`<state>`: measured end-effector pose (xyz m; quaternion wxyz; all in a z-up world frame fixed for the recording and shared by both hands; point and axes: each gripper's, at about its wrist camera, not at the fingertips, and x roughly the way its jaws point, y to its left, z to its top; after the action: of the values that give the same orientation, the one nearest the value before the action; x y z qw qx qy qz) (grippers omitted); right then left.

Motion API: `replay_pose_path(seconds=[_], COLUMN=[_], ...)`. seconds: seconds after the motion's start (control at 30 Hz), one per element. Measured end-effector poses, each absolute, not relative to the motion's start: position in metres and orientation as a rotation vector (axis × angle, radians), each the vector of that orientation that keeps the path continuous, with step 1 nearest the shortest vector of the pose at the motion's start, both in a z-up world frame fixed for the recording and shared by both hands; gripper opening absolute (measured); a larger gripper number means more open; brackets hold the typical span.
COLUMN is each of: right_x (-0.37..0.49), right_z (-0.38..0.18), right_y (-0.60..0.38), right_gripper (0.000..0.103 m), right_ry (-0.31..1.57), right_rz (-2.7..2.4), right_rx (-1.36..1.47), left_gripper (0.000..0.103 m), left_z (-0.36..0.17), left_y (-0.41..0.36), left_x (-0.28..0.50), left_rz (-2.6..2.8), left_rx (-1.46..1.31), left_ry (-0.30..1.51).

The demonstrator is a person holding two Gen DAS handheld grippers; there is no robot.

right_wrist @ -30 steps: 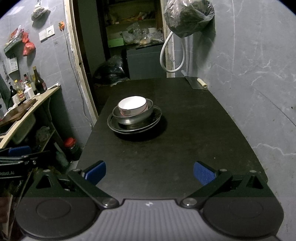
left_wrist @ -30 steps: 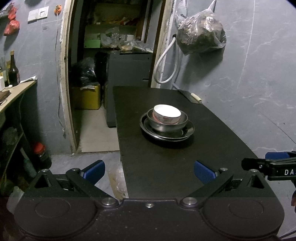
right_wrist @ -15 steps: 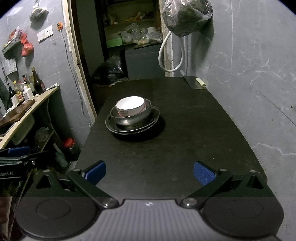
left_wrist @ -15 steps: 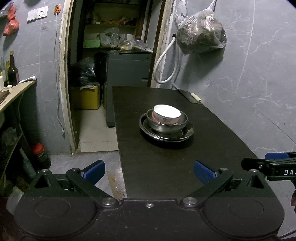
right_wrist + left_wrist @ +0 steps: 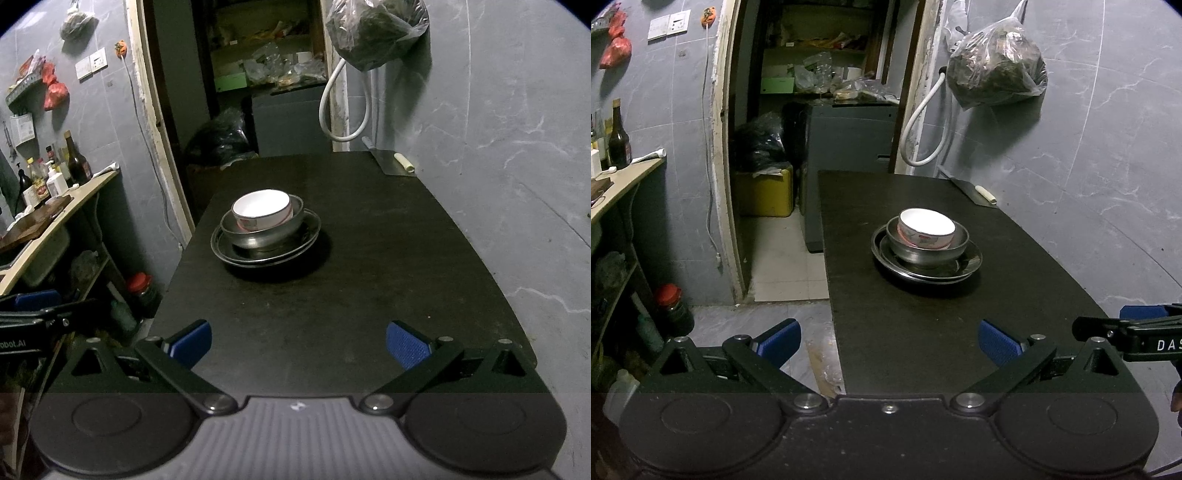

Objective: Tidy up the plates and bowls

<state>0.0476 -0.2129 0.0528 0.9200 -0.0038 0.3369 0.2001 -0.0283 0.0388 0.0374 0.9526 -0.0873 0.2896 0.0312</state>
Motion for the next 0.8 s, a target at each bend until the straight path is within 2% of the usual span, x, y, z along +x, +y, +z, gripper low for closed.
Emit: replay_pose_path(seconds=[0.8], right_x=[0.057], right_z=[0.048], right_y=[-0.213], right_gripper=[0.103], right_ry=[0.712], right_rz=[0.405], right_rx=[-0.009], left_gripper=[0.102], left_z=[0.035], left_y=[0.042], left_x=[-0.018], left_rz=[0.055], left_rx=[-0.18], left_ry=[0.607])
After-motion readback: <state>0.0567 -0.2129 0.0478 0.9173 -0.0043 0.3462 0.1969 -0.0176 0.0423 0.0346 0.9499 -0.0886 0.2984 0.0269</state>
